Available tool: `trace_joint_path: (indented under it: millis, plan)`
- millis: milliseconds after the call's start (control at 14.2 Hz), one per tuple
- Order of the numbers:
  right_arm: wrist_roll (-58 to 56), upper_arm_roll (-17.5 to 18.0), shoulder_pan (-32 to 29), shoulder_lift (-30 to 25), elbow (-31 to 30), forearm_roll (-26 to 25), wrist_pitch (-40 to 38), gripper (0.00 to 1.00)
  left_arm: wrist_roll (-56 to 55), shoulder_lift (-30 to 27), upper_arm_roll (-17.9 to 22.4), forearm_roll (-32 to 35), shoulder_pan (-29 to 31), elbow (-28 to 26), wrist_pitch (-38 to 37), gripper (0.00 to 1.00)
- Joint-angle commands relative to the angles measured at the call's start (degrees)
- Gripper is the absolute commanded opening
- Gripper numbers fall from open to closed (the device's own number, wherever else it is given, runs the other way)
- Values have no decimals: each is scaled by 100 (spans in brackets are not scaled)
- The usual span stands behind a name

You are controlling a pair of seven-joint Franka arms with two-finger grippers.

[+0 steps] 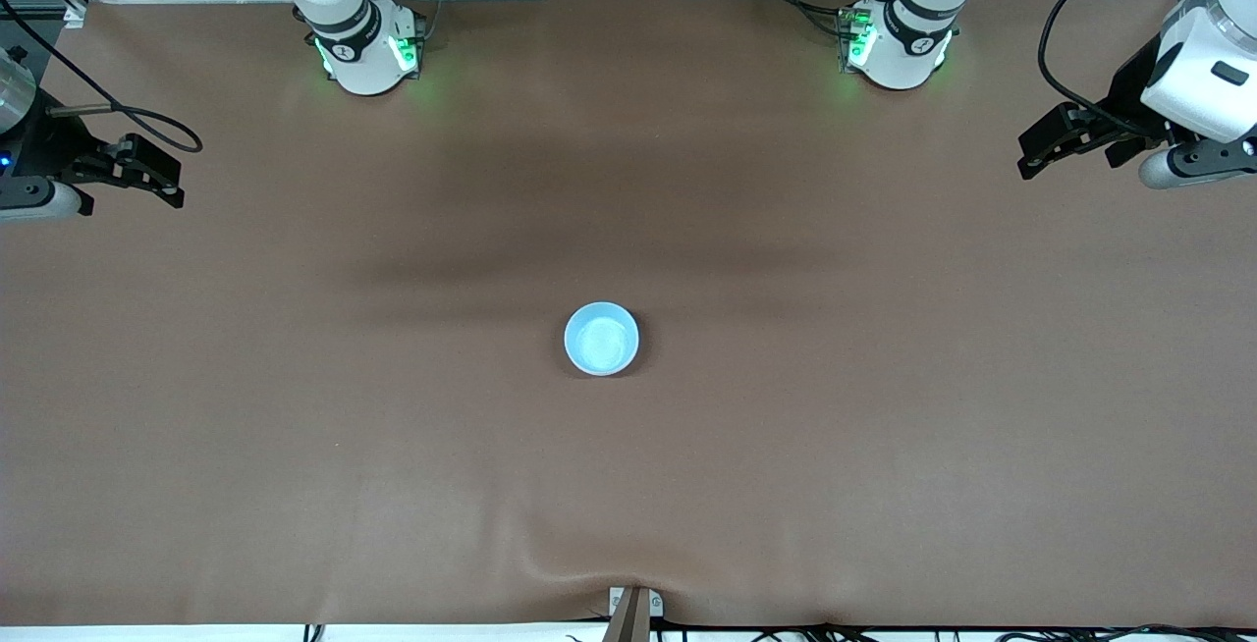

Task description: Stack pink and blue bowls on white bowl

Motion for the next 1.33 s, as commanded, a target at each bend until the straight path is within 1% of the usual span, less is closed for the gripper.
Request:
trace_joint_path:
  millis: [0,140,773,1264]
  plan:
    - [-61,-31,28,-116,-137,135,83,100,51,-107,-33,-59,69,-80,-24,100]
    - [-70,-57,10,-116,-137,406,127,100,51,-90,-33,-59,69,-71,20,100]
    - [-70,-66,19,-116,-137,364,119,100,69,-81,-33,-41,69,-28,73,100]
    - [-70,-57,10,-116,-137,364,101,100,394,-11,19,11,77,96,38,100]
